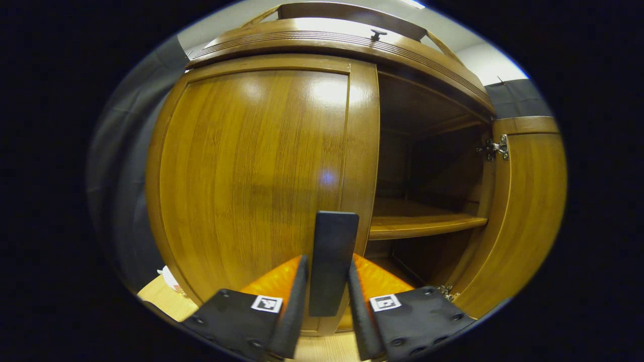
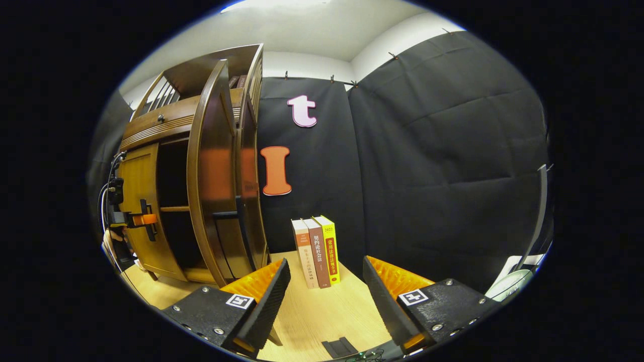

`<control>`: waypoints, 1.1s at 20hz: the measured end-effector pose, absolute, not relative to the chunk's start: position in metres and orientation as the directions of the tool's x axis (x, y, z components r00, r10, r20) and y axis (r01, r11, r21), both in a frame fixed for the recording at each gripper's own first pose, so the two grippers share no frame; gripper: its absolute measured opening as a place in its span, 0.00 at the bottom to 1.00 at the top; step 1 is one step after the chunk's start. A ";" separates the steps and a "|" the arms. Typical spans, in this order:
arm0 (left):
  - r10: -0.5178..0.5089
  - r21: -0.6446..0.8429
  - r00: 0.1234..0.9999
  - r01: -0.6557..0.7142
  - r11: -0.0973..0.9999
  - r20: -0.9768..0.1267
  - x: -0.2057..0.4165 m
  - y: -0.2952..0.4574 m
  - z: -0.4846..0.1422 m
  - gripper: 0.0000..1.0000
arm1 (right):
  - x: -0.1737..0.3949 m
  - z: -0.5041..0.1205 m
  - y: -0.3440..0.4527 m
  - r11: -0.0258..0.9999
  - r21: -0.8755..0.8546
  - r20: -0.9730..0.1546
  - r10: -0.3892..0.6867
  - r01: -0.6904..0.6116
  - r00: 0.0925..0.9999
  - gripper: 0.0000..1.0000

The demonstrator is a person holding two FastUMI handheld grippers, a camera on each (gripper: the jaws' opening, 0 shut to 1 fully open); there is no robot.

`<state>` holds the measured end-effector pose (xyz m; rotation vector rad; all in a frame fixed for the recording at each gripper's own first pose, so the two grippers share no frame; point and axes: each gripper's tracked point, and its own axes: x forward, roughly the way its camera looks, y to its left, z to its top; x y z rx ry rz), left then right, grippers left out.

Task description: Open the right door of the double-door shoe cabinet with the right hand, and open the left door with the left hand.

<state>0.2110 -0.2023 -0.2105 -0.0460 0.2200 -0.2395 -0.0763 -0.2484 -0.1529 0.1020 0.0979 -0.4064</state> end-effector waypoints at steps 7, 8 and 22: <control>-0.270 -0.017 0.931 0.274 0.961 -0.244 0.183 -0.194 -0.203 0.35 | -0.087 -0.143 -0.238 0.910 0.089 -0.104 -0.397 0.406 0.912 0.89; -0.288 -0.024 0.925 0.291 0.956 -0.247 0.177 -0.194 -0.200 0.19 | -0.089 -0.141 -0.237 0.909 0.078 -0.102 -0.402 0.410 0.910 0.89; -0.320 -0.026 0.912 0.324 0.946 -0.258 0.065 -0.110 -0.171 0.19 | -0.108 -0.090 -0.166 0.948 0.043 -0.042 -0.314 0.316 0.948 0.89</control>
